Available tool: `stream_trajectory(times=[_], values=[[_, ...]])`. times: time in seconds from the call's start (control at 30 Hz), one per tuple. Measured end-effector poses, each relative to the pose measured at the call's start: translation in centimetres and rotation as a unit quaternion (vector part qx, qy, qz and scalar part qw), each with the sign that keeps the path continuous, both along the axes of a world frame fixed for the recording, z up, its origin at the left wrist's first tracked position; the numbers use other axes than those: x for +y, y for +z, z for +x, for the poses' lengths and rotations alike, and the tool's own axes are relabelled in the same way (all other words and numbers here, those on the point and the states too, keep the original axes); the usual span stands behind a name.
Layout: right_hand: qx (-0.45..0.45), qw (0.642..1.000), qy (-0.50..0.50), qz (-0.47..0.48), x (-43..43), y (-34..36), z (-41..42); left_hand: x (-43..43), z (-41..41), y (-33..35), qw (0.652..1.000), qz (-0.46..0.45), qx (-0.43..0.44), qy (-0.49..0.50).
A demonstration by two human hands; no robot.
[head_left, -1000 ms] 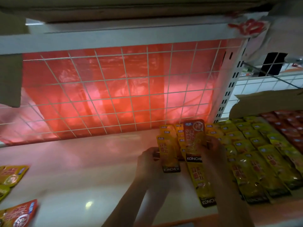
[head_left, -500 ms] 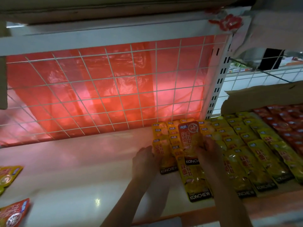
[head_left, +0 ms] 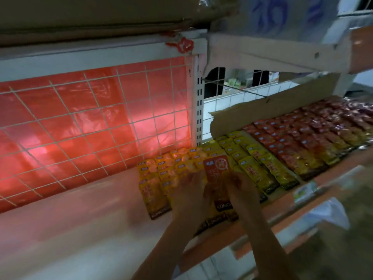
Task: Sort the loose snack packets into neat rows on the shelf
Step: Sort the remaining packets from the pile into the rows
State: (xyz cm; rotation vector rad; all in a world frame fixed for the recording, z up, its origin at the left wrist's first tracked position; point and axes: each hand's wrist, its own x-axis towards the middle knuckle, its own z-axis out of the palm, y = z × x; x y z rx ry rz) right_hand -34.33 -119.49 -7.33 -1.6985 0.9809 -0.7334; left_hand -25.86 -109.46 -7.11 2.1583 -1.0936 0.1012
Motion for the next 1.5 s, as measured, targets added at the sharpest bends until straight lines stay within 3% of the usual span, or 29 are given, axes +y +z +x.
stream_trajectory(times=[0.27, 0.47, 0.73, 1.03, 1.3, 1.5], values=[[-0.028, 0.999, 0.023, 0.021, -10.3, 1.4, -7.1, -11.1, -6.4, 1.0, 0.991, -0.049, 0.122, -0.013], [0.019, 0.998, 0.042, -0.032, -21.4, 1.7, -12.9, -20.9, -12.7, 1.3, 0.978, -0.079, 0.191, -0.021], [0.028, 0.998, -0.03, -0.054, -34.2, 0.9, -17.5, -28.7, -17.1, -0.6, 0.991, -0.003, 0.134, -0.019], [0.09, 0.99, -0.017, -0.106, -43.8, -0.2, -18.7, -34.3, -18.2, -1.0, 0.992, 0.1, -0.065, -0.042], [0.197, 0.967, 0.036, -0.156, -47.9, -2.5, -18.2, -35.3, -18.1, -3.4, 0.987, 0.102, -0.127, -0.021], [0.211, 0.962, 0.022, -0.174, -47.6, -2.1, -18.5, -35.9, -18.0, -4.3, 0.988, 0.105, -0.116, -0.016]])
